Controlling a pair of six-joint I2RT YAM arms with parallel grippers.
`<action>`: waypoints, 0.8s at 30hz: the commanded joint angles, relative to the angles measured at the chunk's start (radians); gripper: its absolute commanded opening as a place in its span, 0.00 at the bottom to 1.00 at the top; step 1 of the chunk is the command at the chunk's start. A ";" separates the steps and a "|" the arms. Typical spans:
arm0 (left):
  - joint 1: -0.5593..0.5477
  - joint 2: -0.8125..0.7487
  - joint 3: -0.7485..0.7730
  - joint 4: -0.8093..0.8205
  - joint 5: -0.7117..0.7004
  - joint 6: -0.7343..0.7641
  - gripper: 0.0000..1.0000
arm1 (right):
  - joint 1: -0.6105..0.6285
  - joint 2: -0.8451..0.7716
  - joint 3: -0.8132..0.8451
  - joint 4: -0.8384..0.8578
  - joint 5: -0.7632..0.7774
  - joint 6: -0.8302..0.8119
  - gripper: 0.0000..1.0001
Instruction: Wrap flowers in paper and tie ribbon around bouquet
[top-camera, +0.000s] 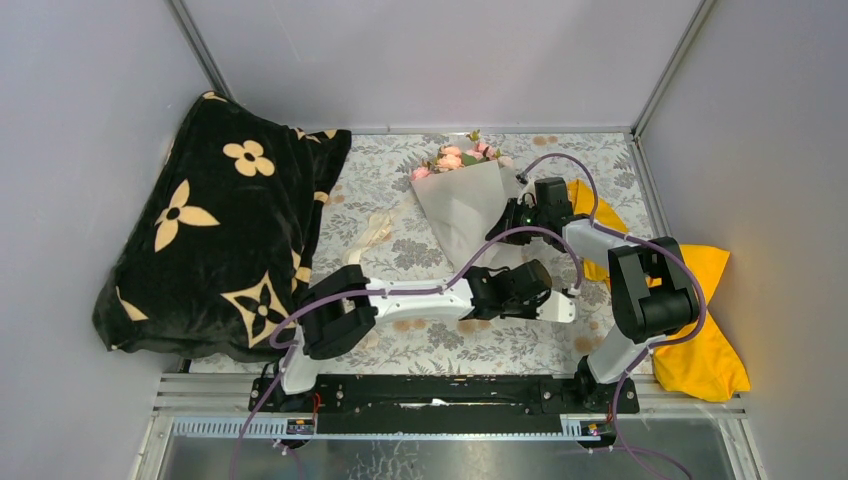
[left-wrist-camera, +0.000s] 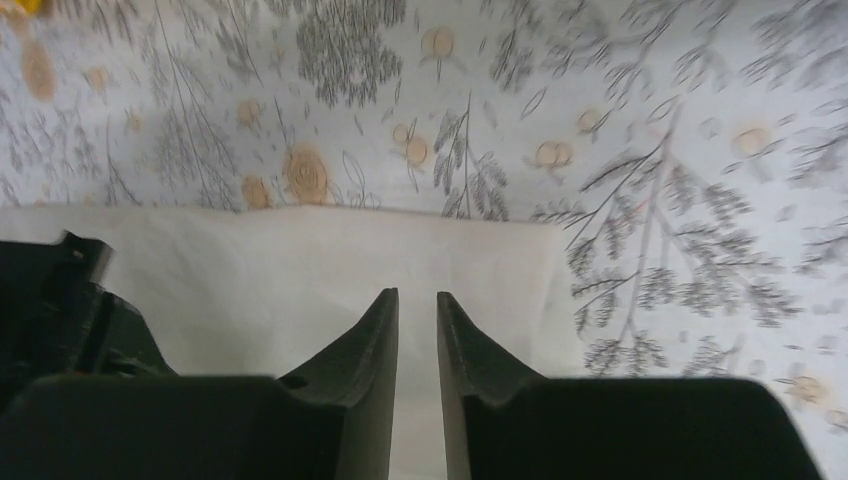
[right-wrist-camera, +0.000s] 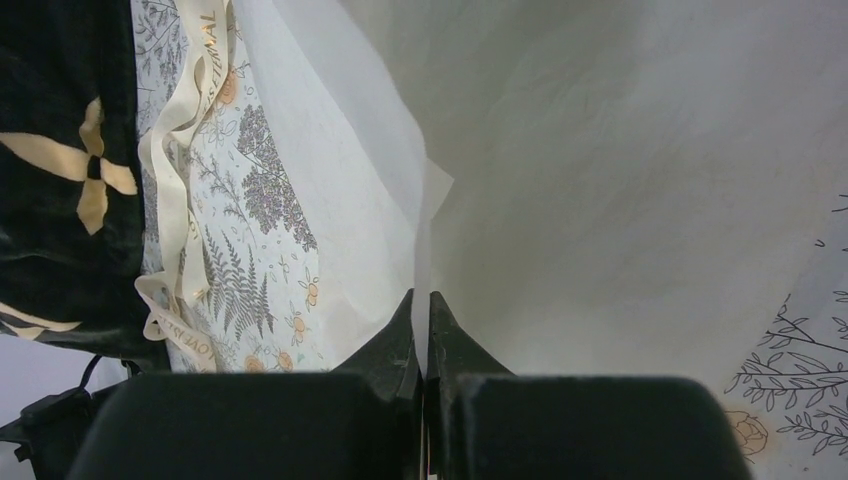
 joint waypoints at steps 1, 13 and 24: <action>0.007 0.051 -0.076 0.157 -0.116 0.048 0.26 | -0.005 -0.005 0.037 -0.008 -0.021 -0.021 0.00; 0.004 0.003 -0.290 0.146 -0.109 0.038 0.26 | -0.007 -0.071 0.058 -0.073 0.066 -0.063 0.00; 0.012 -0.100 -0.399 0.078 -0.062 0.029 0.32 | -0.015 -0.028 -0.002 -0.022 0.133 -0.043 0.00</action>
